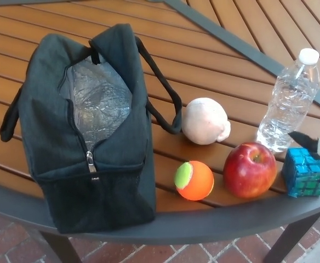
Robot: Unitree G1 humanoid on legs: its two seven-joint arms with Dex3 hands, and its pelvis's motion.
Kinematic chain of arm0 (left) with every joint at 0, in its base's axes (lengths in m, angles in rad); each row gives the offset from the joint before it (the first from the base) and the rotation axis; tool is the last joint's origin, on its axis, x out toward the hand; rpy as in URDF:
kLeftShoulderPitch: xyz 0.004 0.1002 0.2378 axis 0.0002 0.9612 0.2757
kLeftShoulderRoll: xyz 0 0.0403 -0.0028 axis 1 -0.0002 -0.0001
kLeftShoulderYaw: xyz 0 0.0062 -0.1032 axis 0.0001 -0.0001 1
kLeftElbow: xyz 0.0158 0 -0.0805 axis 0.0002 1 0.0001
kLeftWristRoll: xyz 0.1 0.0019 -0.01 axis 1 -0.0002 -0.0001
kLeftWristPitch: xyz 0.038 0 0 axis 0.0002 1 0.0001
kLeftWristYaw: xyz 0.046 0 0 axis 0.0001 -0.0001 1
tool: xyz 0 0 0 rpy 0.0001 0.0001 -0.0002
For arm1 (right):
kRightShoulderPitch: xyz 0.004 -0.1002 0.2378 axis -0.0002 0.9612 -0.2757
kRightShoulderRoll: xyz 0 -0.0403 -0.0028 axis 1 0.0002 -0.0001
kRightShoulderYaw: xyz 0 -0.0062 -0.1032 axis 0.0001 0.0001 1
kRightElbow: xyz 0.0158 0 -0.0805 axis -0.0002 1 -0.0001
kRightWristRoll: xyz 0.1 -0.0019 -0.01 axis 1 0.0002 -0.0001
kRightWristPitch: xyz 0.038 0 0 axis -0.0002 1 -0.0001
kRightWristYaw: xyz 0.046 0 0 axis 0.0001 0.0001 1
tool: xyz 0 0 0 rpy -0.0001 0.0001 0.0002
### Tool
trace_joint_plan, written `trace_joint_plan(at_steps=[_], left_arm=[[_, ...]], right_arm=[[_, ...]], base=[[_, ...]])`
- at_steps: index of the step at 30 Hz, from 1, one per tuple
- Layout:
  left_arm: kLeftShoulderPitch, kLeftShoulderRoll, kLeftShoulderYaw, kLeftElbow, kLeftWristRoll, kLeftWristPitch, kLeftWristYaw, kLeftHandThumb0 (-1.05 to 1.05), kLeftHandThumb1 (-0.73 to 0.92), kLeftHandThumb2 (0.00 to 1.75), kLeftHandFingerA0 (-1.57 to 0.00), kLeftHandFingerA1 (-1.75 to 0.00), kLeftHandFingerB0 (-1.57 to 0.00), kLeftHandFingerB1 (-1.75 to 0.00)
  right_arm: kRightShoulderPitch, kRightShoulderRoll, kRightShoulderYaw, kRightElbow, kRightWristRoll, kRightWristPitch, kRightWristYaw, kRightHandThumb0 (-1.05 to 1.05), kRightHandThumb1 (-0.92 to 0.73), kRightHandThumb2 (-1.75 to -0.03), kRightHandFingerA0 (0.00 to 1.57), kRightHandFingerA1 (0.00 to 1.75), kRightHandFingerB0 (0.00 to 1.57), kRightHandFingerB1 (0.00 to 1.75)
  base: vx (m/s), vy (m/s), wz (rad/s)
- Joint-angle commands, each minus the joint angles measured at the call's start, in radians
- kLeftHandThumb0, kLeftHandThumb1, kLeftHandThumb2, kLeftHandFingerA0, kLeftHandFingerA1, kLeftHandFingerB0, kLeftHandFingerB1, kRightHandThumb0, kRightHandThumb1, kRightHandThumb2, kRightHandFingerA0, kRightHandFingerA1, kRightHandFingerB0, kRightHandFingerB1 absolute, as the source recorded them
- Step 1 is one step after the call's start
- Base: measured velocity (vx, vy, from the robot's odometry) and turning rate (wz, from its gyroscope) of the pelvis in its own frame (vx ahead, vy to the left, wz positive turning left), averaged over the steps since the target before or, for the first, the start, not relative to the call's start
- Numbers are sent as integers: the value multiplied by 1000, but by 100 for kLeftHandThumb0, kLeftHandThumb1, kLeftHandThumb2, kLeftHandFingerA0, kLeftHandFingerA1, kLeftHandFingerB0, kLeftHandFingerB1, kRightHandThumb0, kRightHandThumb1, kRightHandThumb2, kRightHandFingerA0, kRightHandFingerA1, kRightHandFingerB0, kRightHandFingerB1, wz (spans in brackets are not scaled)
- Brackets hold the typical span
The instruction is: Pick up a rubric cube, an apple, a tennis ball, a soft toy, a bottle from the table and put it into the lunch box one by one
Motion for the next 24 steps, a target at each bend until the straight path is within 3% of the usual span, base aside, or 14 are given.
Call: trace_joint_plan(at_steps=[1, 5, 6, 14, 15, 20, 21, 24], left_arm=[[10, 10, -1, -20, -12, -49, -11, 6, 62, 78, -92, -105, -85, -86], [17, 15, -9, -27, 2, -56, -3, 8, 60, 82, -96, -107, -88, -87], [3, 16, -2, 7, -8, -65, -6, 8, 59, 79, -95, -108, -90, -89], [18, 11, -12, 0, 1, -67, 3, 4, 61, 73, -99, -110, -92, -89], [15, 13, -12, 5, 2, -63, 6, 5, 58, 71, -98, -108, -91, -88], [9, 16, -14, 14, 2, -60, 10, 5, 58, 71, -98, -108, -91, -88], [14, 8, -9, 3, -9, -57, 6, 8, 59, 77, -94, -108, -89, -89], [12, 11, -10, 21, -2, -72, 14, 6, 60, 80, -97, -107, -92, -89]], right_arm=[[-36, -17, 16, 23, -36, -42, 9, -67, -40, -79, 1, 41, 11, 42], [-85, -12, 19, 93, -49, -84, -10, -72, -42, -78, 3, 46, 13, 44], [-96, -22, 29, 141, -62, -95, -10, -37, -26, -89, 5, 56, 0, 49], [-105, -8, 21, 212, -59, -88, -4, -36, -30, -90, 5, 56, 0, 49], [-111, 1, 19, 222, -56, -93, -8, -68, -41, -75, 3, 49, 12, 41], [-122, 14, 14, 240, -55, -104, -13, -68, -41, -75, 3, 49, 12, 41], [-142, 29, 27, 258, -67, -101, -26, -61, -52, -57, 5, 45, 17, 31], [-154, 48, 29, 291, -72, -110, -43, -61, -52, -56, 3, 49, 15, 33]], base=[[0, 0, 0], [0, 0, 0], [0, 0, 0], [0, 0, 0], [0, 0, 0], [0, 0, 0], [0, 0, 0], [0, 0, 0]])
